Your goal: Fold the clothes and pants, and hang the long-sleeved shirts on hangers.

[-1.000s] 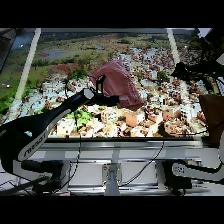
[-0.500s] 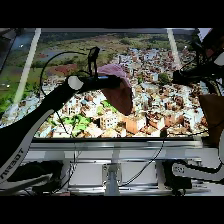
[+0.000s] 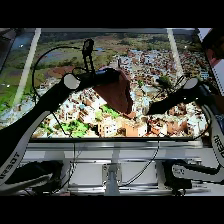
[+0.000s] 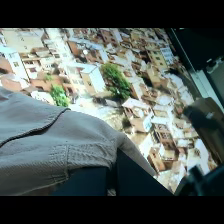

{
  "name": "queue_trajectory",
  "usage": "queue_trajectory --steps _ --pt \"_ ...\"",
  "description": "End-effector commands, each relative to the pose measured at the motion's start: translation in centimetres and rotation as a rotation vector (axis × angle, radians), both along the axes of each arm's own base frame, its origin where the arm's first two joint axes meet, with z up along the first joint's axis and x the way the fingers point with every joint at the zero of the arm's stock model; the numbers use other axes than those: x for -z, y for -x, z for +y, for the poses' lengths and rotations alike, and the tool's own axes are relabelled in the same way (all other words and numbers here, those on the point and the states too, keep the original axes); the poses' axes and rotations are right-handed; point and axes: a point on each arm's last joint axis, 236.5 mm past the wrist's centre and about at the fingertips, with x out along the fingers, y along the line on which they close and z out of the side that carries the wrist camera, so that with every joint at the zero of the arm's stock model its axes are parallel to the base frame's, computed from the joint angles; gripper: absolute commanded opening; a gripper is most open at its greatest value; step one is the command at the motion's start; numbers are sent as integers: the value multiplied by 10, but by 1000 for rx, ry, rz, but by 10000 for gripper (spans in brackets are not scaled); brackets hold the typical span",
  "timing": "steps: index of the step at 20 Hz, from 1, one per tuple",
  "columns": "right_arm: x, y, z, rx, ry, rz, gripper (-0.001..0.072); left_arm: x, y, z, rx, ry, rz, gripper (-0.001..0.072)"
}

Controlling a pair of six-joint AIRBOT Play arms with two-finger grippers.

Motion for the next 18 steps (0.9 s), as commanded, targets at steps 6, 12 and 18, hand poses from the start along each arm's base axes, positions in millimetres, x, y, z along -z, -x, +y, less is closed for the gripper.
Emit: queue_trajectory --steps 6,12,18 --pt "39 -16 119 -112 11 -336 679 -2 -3 1 -10 3 -9 13" --pt "34 -68 129 132 81 -492 543 -3 -3 1 -11 4 -9 14" --pt "30 -70 130 145 75 -498 24 -5 -3 2 -13 5 -15 13"
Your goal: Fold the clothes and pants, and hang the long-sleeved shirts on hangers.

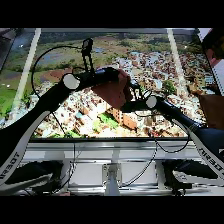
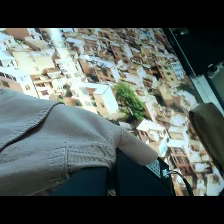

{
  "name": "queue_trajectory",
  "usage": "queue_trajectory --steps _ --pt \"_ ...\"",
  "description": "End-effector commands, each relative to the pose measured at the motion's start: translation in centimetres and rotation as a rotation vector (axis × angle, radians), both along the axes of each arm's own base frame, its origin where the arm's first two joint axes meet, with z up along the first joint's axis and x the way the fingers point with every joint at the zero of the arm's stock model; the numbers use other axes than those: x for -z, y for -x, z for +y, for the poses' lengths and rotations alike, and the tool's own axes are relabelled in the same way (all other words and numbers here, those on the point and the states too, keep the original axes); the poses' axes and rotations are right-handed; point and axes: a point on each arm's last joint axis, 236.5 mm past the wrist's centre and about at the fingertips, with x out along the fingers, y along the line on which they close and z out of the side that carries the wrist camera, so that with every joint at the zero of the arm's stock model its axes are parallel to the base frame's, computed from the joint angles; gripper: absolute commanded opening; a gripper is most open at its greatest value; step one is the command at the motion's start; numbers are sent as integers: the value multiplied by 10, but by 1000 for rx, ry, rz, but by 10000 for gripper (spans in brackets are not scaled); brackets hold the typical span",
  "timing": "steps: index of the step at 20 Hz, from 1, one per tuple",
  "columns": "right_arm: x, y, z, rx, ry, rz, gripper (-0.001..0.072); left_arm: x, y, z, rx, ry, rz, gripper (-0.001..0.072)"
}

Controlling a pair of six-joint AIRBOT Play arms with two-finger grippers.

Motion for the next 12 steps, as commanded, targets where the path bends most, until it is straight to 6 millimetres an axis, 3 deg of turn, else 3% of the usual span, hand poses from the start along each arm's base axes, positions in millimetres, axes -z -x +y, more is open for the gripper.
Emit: queue_trajectory --steps 1,3,6,9,12 --pt "-6 -2 3 6 -6 -10 23 -5 -1 2 -4 3 -13 13" --pt "-25 2 8 -52 -4 -4 23 -19 -3 9 -5 -13 -75 13" --pt "-67 4 1 -184 84 -51 23 -66 -4 31 -24 -35 -241 13" --pt "-128 2 -19 -257 186 -162 23 -129 4 64 -78 -26 -401 13" --pt "-208 4 -24 -249 162 -327 23 -190 23 100 -149 11 -534 13"
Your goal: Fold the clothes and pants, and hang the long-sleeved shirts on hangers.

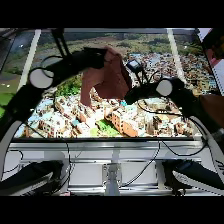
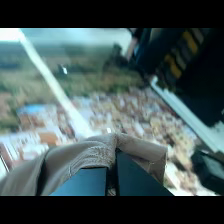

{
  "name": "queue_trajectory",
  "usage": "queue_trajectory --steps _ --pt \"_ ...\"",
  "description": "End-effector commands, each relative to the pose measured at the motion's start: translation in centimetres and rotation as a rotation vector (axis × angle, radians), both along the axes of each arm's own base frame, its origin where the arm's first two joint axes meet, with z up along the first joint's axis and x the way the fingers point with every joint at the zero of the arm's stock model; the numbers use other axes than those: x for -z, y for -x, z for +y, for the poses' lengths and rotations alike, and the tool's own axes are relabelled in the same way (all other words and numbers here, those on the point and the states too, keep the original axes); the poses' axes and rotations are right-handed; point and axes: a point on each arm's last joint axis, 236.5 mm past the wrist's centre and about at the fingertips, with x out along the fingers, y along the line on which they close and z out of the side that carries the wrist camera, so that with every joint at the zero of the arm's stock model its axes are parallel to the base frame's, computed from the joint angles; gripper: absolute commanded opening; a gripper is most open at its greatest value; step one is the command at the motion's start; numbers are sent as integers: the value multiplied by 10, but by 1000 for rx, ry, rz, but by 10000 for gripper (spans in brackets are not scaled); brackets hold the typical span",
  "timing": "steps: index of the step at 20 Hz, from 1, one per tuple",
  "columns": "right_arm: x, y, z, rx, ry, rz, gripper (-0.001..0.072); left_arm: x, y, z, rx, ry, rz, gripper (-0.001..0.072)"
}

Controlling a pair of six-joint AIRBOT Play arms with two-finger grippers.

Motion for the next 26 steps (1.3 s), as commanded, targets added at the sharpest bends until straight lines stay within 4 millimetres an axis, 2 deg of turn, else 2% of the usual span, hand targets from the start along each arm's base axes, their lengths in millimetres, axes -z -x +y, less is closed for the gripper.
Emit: queue_trajectory --steps 1,3,5,6,8,10,12,14,16,17,20,22,26 --pt "-90 13 -15 -24 -8 -166 24 -70 22 41 -78 37 -176 13" --pt "-144 32 -10 -33 -116 -250 23 -106 39 59 -117 82 -253 13" --pt "-178 61 0 -61 -236 -265 23 -132 57 71 -135 92 -330 12" --pt "-186 76 6 -87 -284 -239 23 -139 65 74 -135 96 -351 12" --pt "-189 110 24 -164 -373 -123 23 -141 70 73 -122 99 -350 10" --pt "-176 130 41 -204 -449 -6 23 -126 65 62 -87 85 -302 9" --pt "-145 146 54 -220 -453 104 22 -94 49 45 -45 79 -191 8" --pt "-101 166 66 -221 -423 223 22 -47 23 26 -15 63 -53 7" --pt "-63 177 77 -193 -411 289 22 15 -3 7 11 25 100 7" --pt "-51 179 80 -166 -412 308 22 55 -13 -5 36 -10 184 7" --pt "-25 173 81 -91 -413 327 23 155 -17 -50 121 -73 397 10" --pt "-14 162 71 -49 -360 293 23 196 -12 -83 147 -86 450 11" --pt "13 140 38 49 -194 232 23 236 -2 -137 112 -103 412 11"
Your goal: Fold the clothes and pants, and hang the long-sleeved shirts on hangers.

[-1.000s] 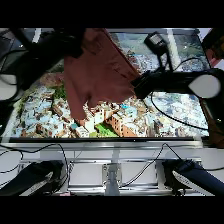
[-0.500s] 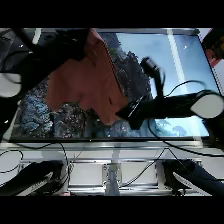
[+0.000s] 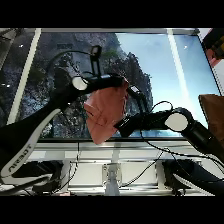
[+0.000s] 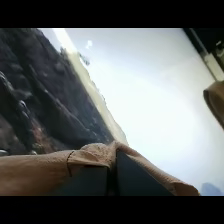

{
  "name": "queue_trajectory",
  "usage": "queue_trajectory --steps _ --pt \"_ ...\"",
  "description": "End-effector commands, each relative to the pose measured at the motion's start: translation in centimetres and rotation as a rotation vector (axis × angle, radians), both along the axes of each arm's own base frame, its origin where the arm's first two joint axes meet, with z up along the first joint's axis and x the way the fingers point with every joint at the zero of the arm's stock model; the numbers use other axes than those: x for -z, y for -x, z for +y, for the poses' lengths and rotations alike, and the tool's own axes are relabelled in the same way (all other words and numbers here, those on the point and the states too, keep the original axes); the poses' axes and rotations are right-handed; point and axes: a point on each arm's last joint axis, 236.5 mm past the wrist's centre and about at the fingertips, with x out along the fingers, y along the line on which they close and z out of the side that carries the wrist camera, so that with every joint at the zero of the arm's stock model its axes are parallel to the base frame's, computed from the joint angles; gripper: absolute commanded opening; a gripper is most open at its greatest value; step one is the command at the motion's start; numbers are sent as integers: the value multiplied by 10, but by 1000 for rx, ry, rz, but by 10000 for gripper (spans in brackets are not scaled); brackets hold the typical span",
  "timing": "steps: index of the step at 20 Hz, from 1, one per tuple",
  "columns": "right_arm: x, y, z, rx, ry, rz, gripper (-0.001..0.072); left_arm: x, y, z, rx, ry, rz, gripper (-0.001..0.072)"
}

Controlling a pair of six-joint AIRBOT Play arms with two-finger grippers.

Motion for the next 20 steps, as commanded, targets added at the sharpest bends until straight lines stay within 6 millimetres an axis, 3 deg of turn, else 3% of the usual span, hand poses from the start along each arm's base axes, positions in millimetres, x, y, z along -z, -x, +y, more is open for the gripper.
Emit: queue_trajectory --steps 1,5,6,7,8,10,13,15,17,19,20 --pt "26 -21 -31 103 155 -37 23 41 15 -44 -16 -28 -13 12" --pt "48 -3 -60 93 309 50 24 39 31 -72 -35 -31 -84 29" --pt "52 7 -66 76 339 84 105 38 33 -74 -36 -29 -91 151" --pt "55 14 -71 60 365 112 350 38 35 -75 -33 -29 -90 428" --pt "58 19 -76 49 390 128 549 38 35 -75 -32 -28 -89 671" --pt "61 16 -85 49 432 111 557 36 34 -74 -34 -26 -90 700" --pt "67 -10 -118 74 576 -14 539 17 26 -61 -35 -3 -92 699" --pt "65 -41 -156 127 710 -126 537 -4 16 -42 -22 -9 -123 698" --pt "61 -68 -198 238 789 -159 431 -23 8 -15 14 -35 -140 687" --pt "57 -91 -241 385 796 -149 429 -36 4 20 48 -51 -109 687" --pt "55 -103 -262 463 783 -145 362 -40 3 38 58 -52 -82 688"
